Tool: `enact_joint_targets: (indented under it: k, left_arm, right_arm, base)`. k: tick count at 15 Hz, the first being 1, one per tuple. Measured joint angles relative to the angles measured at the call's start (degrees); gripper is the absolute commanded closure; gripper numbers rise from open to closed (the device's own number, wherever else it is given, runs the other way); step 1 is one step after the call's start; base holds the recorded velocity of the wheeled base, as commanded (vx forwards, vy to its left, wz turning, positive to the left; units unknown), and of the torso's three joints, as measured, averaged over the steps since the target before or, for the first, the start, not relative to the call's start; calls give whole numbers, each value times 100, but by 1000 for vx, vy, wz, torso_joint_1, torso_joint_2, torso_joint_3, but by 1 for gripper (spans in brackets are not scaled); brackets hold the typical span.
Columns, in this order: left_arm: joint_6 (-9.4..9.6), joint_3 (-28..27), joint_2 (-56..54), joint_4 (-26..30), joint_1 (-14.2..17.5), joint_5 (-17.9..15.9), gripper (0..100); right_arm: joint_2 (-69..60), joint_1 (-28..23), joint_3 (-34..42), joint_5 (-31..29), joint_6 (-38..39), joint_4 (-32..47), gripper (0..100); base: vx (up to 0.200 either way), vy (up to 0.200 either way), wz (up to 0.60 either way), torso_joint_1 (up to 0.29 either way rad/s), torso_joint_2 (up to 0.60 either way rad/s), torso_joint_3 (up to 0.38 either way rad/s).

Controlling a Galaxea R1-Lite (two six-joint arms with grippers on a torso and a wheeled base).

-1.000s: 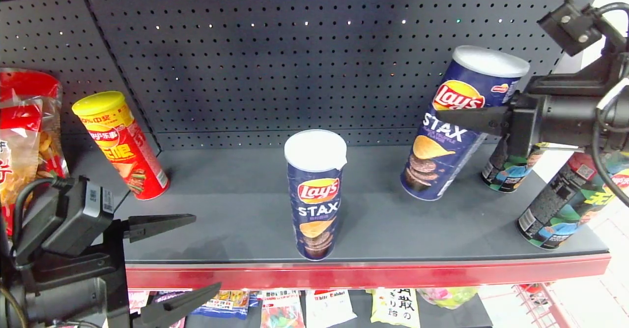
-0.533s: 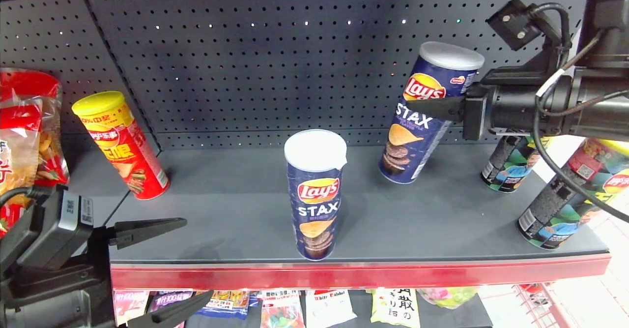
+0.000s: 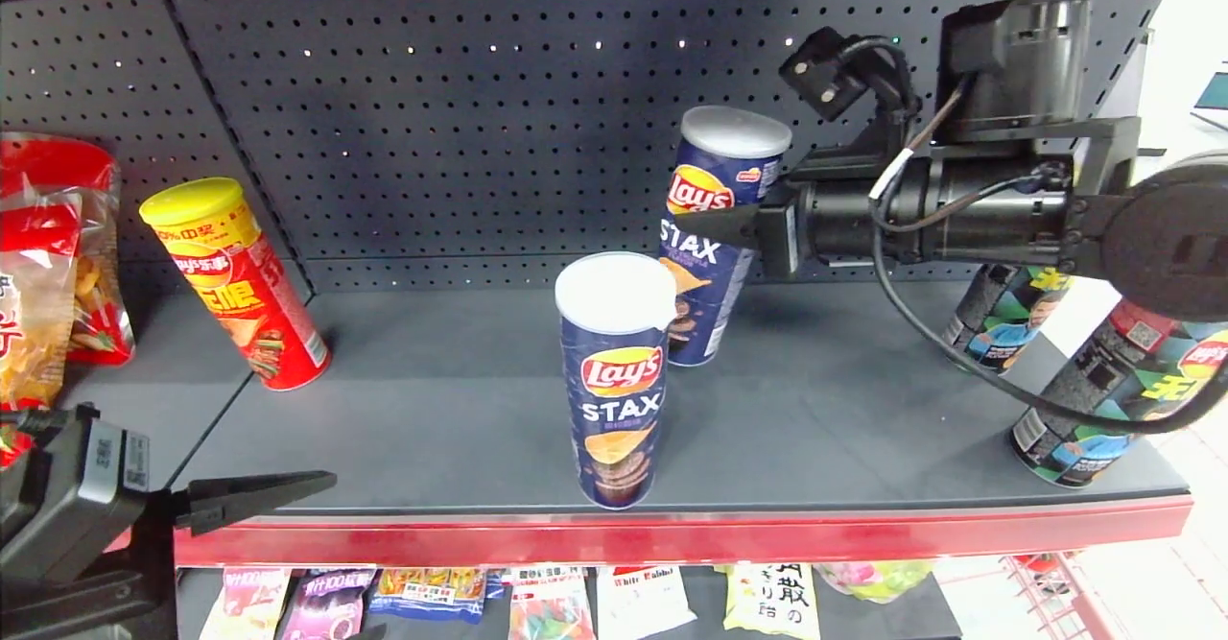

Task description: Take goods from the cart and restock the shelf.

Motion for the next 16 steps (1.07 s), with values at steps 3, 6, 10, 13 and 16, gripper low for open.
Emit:
enact_joint_targets:
  k: [3, 6, 10, 13, 16]
  left_arm:
    - [0, 5, -373, 339, 2, 57, 0]
    - [-2, 2, -508, 343, 2, 108, 0]
    - [0, 24, -668, 490, 0, 130, 0]
    - [0, 22, -761, 553, 0, 134, 0]
    - [0, 21, -794, 553, 0, 132, 0]
  right_arm:
    - [356, 71, -100, -45, -6, -22, 100]
    - [649, 82, -339, -46, -45, -22, 100]
    - [965, 91, -670, -54, -56, -22, 100]
    - [1134, 99, -791, -49, -56, -26, 100]
    - [1243, 107, -857, -49, -55, -23, 100]
  base:
    - [0, 0, 0, 0, 0, 0]
    - [0, 0, 0, 0, 0, 0]
    - [0, 0, 0, 0, 0, 0]
    - [0, 0, 0, 0, 0, 0]
    - [0, 0, 0, 0, 0, 0]
